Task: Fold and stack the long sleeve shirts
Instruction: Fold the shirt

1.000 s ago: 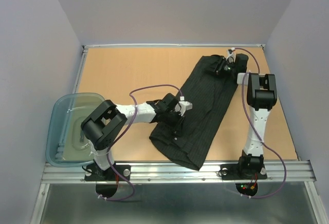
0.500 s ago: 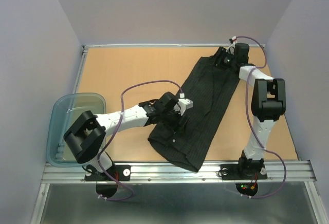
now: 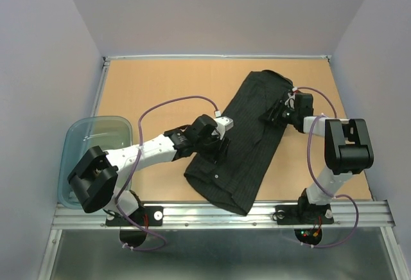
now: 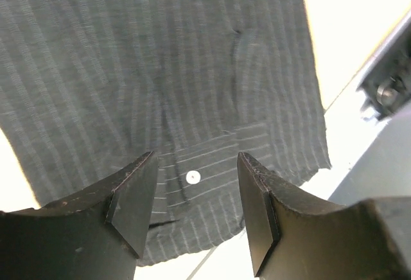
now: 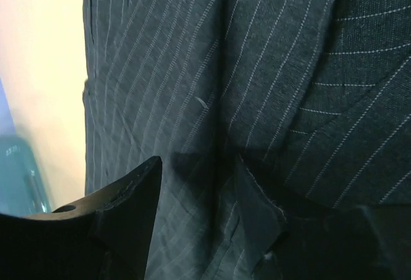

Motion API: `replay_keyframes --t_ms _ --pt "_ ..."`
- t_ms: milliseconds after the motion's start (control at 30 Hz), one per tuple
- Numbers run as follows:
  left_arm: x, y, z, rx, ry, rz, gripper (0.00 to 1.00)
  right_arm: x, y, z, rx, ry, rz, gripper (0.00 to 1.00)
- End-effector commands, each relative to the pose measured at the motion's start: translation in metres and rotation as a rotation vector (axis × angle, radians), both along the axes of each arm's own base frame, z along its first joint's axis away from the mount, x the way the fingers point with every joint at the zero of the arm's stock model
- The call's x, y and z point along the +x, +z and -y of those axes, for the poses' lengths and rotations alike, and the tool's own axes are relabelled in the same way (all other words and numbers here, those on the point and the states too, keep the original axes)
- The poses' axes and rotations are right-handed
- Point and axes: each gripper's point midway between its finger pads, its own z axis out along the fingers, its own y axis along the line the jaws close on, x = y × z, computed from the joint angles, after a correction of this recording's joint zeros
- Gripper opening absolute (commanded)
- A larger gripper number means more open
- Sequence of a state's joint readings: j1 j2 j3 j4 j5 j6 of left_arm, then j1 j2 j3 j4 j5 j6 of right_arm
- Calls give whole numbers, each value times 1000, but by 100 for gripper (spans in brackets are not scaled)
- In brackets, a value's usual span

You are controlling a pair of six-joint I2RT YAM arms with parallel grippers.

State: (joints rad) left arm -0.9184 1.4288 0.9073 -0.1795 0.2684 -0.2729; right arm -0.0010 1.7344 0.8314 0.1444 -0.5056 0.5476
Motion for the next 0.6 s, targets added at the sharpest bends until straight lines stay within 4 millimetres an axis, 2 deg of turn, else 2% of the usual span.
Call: replay_keyframes --t_ms 0,100,167,267,333,367,400,500,567 --pt "23 13 -10 2 137 87 63 -4 4 6 -12 -41 37 55" --pt "29 7 -13 28 166 92 63 -10 -5 15 -73 -52 2 55" --pt "34 2 -15 49 184 98 63 -4 3 23 -132 -57 14 55" --pt "42 -3 -21 75 221 108 62 9 25 40 -239 -100 67 55" --pt "49 -5 -24 76 248 113 61 11 30 54 -312 -139 64 55" --pt "52 -10 -26 87 257 108 61 17 42 46 -340 -120 99 55" --pt "55 -12 -28 94 269 103 60 19 44 51 -383 -143 102 54" --pt "63 -25 -30 114 292 72 59 26 49 40 -444 -112 114 53" --pt "68 -34 -30 134 301 57 58 26 44 29 -470 -89 100 52"
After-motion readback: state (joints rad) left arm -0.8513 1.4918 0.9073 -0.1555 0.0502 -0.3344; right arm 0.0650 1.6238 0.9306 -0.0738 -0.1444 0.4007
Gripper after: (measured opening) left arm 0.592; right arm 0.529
